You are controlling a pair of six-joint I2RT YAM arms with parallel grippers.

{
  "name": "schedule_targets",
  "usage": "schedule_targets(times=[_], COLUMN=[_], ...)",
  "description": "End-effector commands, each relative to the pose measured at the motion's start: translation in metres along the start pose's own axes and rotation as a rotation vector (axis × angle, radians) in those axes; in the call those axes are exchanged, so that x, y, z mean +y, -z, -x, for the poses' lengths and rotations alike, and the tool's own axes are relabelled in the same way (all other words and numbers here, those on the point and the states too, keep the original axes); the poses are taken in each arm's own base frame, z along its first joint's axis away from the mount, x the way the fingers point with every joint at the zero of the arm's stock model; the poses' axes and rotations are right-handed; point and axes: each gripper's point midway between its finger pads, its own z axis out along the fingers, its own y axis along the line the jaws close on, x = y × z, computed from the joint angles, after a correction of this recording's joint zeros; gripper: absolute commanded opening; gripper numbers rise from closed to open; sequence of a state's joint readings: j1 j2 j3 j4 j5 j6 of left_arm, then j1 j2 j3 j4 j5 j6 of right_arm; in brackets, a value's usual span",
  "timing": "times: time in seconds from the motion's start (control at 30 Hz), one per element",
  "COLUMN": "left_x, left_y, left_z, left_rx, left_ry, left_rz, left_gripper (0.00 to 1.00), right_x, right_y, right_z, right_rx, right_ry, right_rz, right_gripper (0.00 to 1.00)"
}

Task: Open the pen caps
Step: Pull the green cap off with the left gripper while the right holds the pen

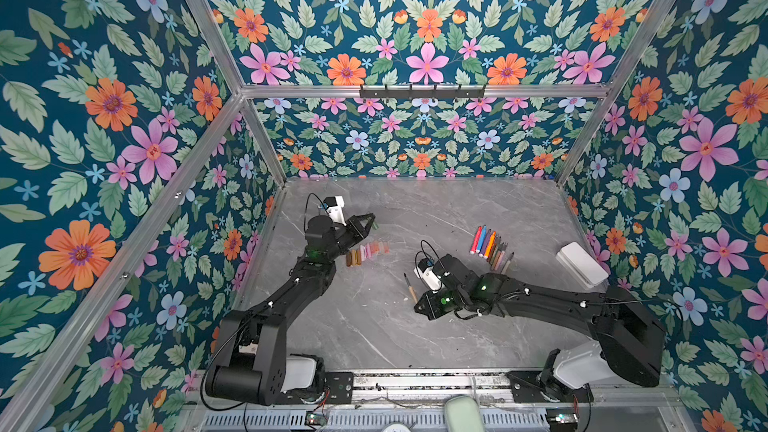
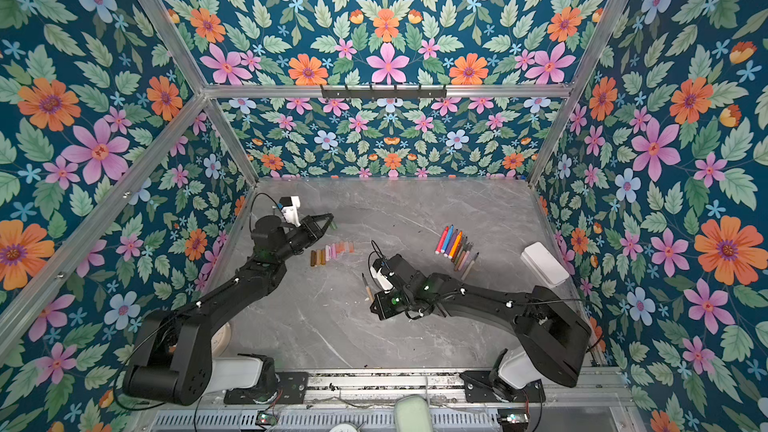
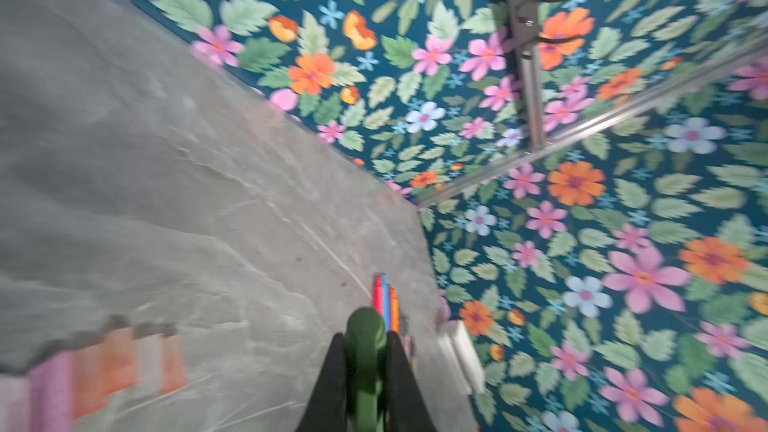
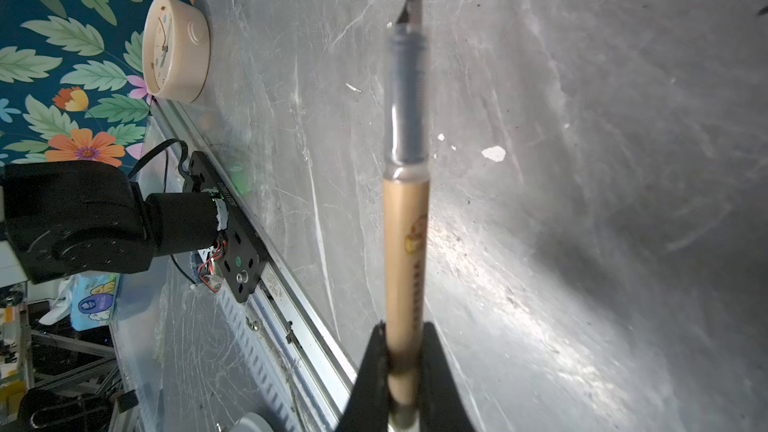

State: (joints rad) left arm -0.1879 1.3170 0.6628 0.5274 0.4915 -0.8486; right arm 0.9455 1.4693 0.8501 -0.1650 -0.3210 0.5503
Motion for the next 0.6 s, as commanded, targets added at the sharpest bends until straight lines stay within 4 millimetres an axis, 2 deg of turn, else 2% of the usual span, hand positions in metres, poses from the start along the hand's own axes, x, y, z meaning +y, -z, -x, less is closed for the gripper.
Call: schedule_targets(times=[0.0, 0.1, 0.23, 0.3, 0.57], left_x=[0.074, 0.12, 0.159, 0.17, 0.191], left_y=[0.025, 0.054, 0.076, 0.077, 0.065], left_z=[-0.01, -0.008, -0.013, -0.019, -0.034], left_rx=[0.035, 0.018, 0.05, 0.081, 0.156], left_ry=[-0.104, -0.134, -0.15, -0.146, -0.132], left_rz=[0.342, 0.535, 0.681, 0.703, 0.726], left_gripper=[0.03, 0.03, 0.04, 0.04, 0.1], right_x=[-0.009, -0.01, -0.008, -0.008, -0.011], right_y=[0.002, 0.0, -0.002, -0.002, 0.002], right_z=[-0.003, -0.004, -0.004, -0.003, -0.006], right_rx=[-0.005, 0.001, 0.011, 0.011, 0.006], right_ry=[0.003, 0.003, 0.008, 0.012, 0.005], right_rz=[-0.042, -0.042, -0.04, -0.041, -0.052], right_gripper=[0.0, 0.0, 0.0, 0.0, 0.0])
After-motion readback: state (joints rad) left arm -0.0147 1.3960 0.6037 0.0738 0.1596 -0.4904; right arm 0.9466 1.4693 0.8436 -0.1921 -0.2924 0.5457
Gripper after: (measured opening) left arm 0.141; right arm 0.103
